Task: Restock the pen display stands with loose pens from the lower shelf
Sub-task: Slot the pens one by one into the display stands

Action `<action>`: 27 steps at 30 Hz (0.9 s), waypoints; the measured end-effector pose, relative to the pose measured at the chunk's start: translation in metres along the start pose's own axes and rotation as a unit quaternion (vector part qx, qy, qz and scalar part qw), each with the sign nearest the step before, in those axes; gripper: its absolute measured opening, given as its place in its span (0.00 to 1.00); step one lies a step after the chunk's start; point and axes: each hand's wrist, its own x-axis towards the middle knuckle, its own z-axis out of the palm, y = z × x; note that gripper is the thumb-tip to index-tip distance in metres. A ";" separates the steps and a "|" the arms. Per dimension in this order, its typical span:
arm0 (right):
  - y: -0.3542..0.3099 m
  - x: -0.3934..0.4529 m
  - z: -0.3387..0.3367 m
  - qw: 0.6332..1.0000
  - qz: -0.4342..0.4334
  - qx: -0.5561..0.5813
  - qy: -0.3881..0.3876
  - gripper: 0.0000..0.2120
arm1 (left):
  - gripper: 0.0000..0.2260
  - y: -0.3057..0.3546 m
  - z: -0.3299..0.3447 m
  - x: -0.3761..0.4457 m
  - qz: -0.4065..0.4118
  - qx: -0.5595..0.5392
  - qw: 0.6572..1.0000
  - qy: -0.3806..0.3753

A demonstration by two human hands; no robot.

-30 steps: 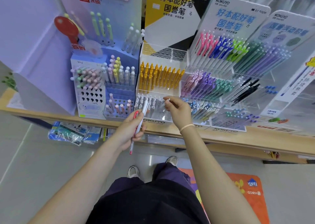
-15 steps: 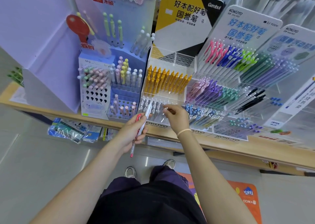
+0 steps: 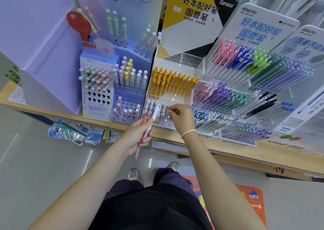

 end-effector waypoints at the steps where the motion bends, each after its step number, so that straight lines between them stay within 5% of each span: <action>1: -0.003 -0.001 -0.005 1.000 -0.004 -0.011 0.009 0.06 | 0.15 0.001 0.001 0.000 0.001 0.002 1.000 -0.006; 4: -0.016 -0.008 -0.020 0.996 0.027 0.082 0.031 0.08 | 0.16 0.005 0.004 -0.001 -0.001 0.007 1.000 -0.023; 8: -0.032 -0.020 -0.030 0.937 0.107 0.315 -0.109 0.07 | 0.18 0.011 0.011 -0.002 -0.012 0.011 0.999 -0.050; 10: -0.031 -0.023 -0.033 0.924 0.109 0.348 -0.111 0.06 | 0.20 0.013 0.013 -0.002 -0.021 0.040 0.997 -0.060; 19: -0.015 -0.023 -0.051 0.940 0.094 0.313 0.102 0.06 | 0.14 0.001 -0.007 0.001 -0.035 0.137 0.990 0.017; 27: 0.001 -0.025 -0.033 0.969 0.041 0.213 0.118 0.03 | 0.13 -0.002 -0.007 0.009 -0.055 0.083 0.995 -0.014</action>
